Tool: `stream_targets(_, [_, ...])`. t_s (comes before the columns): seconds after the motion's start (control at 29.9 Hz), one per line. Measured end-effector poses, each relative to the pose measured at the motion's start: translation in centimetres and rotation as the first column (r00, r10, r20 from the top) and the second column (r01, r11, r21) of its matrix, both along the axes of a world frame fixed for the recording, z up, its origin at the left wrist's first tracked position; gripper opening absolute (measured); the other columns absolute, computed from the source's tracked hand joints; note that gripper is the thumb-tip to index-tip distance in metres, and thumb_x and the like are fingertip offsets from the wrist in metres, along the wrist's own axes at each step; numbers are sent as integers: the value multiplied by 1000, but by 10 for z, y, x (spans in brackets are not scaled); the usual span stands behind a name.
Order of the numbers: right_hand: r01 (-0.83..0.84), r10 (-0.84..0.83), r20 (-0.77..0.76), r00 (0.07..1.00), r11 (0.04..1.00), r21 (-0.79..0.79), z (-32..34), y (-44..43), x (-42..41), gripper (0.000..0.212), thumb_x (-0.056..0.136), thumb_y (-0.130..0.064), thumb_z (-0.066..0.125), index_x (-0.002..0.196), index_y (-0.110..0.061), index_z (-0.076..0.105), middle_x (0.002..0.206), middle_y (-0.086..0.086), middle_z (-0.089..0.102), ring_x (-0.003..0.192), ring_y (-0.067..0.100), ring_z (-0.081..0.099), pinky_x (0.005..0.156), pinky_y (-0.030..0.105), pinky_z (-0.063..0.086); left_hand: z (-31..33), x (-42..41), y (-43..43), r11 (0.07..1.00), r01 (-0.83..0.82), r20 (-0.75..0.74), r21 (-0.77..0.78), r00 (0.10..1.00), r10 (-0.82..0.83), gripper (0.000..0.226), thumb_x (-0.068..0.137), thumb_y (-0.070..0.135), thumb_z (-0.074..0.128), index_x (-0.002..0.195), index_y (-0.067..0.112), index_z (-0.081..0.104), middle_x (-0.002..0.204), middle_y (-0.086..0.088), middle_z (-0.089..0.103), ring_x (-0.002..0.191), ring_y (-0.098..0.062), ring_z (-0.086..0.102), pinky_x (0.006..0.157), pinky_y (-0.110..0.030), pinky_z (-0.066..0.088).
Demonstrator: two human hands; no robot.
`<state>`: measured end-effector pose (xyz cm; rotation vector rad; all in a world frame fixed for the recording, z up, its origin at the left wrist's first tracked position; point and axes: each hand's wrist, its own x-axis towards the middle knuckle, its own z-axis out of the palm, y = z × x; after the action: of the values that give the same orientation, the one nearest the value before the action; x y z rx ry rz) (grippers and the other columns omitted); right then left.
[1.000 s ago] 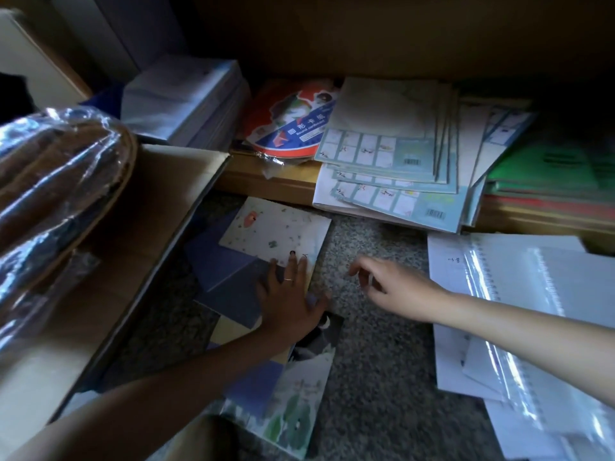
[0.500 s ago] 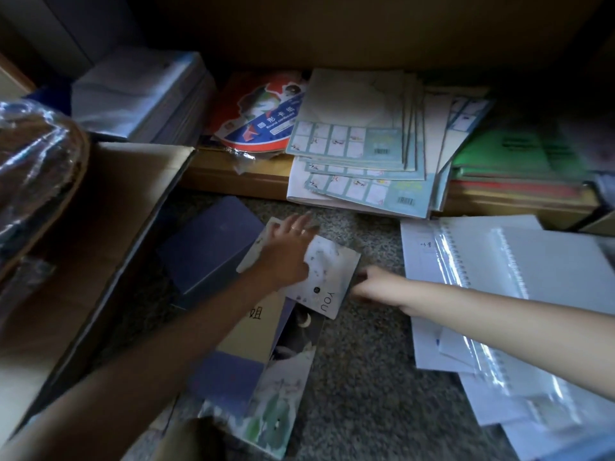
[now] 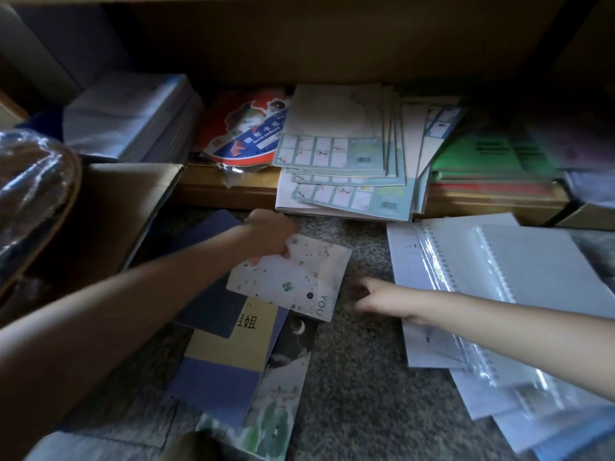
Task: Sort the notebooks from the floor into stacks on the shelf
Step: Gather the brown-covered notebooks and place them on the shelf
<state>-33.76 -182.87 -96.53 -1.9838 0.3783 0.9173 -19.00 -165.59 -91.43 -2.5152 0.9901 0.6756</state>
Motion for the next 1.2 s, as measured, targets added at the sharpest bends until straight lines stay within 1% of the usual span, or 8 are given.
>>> stream_targets(0.13, [-105, 106, -31, 994, 994, 30, 21, -9, -17, 43, 91, -13, 57, 133, -7, 45, 119, 16, 61, 92, 18, 55, 72, 24, 47, 54, -6, -12, 987, 155, -171, -32, 972, -158, 28, 95, 27, 51, 120, 16, 52, 115, -2, 58, 88, -10, 47, 73, -24, 36])
stream_targets(0.33, [-44, 5, 253, 967, 988, 148, 88, -21, -27, 36, 90, -41, 55, 117, -20, 43, 112, 1, 63, 82, 6, 62, 72, 19, 47, 178, -11, -22, 867, -15, -241, -498, 963, -122, 3, 93, 20, 57, 93, 17, 56, 76, 12, 55, 57, 7, 55, 50, -6, 40])
stream_targets(0.47, [51, -239, 517, 822, 935, 351, 152, -24, -23, 35, 83, -43, 51, 111, -23, 43, 103, -6, 70, 88, 7, 66, 76, 19, 49, 231, -16, -11, 423, -333, -383, -843, 923, -36, 11, 80, 26, 65, 87, 19, 63, 82, -5, 70, 68, -12, 66, 66, -30, 55])
stream_targets(0.6, [57, -478, 627, 615, 820, 570, 204, -9, -12, 42, 85, -33, 48, 124, -18, 43, 104, 9, 69, 82, 23, 68, 68, 22, 51, 241, -18, -12, -28, -613, -613, -790, 787, 65, 21, 86, 23, 63, 99, 7, 62, 96, -24, 68, 80, -35, 64, 81, -57, 50])
stream_targets(0.7, [26, -575, 612, 544, 740, 672, 232, 5, -6, 42, 83, -32, 42, 124, -24, 46, 95, 14, 71, 65, 28, 66, 51, 25, 48, 243, -14, -15, -208, -667, -698, -715, 699, 155, 12, 93, 21, 56, 96, 10, 60, 92, -17, 69, 70, -29, 67, 71, -49, 57])
stream_targets(1.0, [213, -658, 643, 391, 745, 632, 279, 17, 74, 29, 99, -16, 42, 127, -21, 46, 67, 2, 63, 41, 6, 45, 38, 15, 32, 264, 24, -4, -406, -629, -720, -663, 685, 115, 32, 92, 14, 57, 121, 2, 50, 90, -12, 67, 57, -12, 68, 47, -23, 53])
stream_targets(1.14, [303, -726, 569, 386, 683, 665, 306, 7, 139, 27, 101, -15, 38, 118, -3, 54, 67, 2, 57, 38, 3, 37, 32, 11, 23, 260, 51, -3, -530, -572, -679, -626, 734, 9, 45, 91, 22, 58, 132, 9, 45, 132, -9, 50, 118, -21, 52, 84, -37, 54])
stream_targets(1.2, [348, -730, 527, 436, 676, 650, 314, 4, 163, 24, 99, -22, 45, 113, -4, 53, 76, 3, 58, 43, 4, 40, 32, 12, 23, 251, 61, -4, -367, -353, -463, -861, 842, 278, 41, 91, 27, 57, 130, 14, 50, 138, -8, 45, 127, -21, 43, 98, -34, 41])
